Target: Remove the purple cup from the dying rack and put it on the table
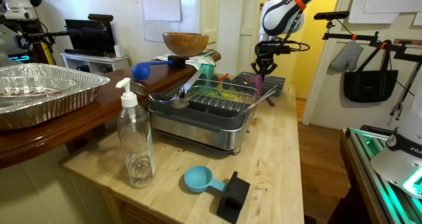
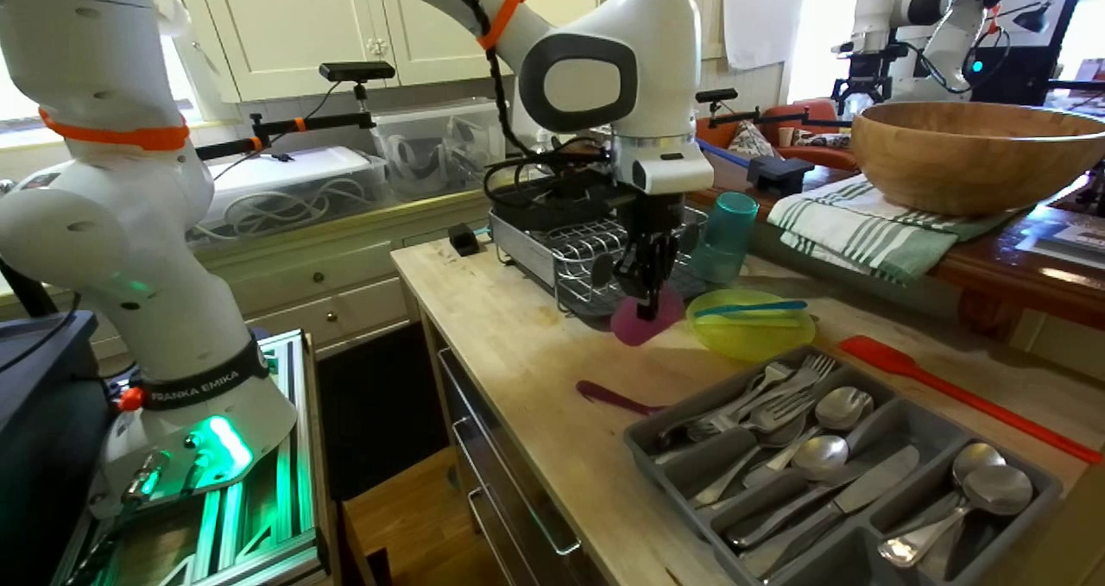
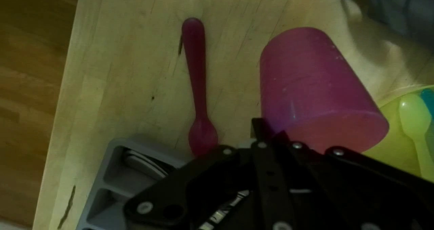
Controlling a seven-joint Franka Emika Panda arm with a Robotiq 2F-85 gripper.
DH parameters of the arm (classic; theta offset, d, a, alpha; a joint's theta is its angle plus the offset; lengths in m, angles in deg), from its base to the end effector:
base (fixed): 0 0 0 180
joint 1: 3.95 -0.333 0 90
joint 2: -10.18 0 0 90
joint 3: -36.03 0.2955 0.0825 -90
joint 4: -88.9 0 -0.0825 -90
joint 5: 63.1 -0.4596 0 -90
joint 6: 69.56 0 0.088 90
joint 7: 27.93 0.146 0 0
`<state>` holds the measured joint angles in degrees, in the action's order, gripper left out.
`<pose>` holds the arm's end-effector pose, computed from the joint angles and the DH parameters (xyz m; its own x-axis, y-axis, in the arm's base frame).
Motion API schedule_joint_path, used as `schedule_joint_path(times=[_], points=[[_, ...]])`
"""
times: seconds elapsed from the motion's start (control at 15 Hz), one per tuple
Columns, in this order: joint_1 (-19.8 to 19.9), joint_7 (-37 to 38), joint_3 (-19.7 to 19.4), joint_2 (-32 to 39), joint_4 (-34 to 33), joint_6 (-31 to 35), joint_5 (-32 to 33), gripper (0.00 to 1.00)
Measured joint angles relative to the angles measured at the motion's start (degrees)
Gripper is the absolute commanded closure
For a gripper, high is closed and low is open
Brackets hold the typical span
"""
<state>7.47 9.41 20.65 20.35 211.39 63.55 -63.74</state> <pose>0.5498 -0.2804 0.2172 0.4334 -0.9006 0.0348 -0.9012 -0.4328 0.0219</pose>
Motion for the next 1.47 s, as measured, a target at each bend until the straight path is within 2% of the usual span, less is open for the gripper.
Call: schedule_joint_path(times=[0.4,0.6,0.87,1.13,1.47], points=[[-2.7,8.4,0.0,-4.9,9.9,13.0,20.3,0.99],[-2.6,16.0,-0.4,-7.3,14.7,19.4,31.9,0.99],[-1.5,25.7,-0.5,-10.9,19.7,24.2,43.5,0.99],[-0.6,33.9,-0.6,-13.2,22.9,25.7,52.3,0.99],[0.0,41.0,-0.6,-13.9,25.3,26.5,58.3,0.99]])
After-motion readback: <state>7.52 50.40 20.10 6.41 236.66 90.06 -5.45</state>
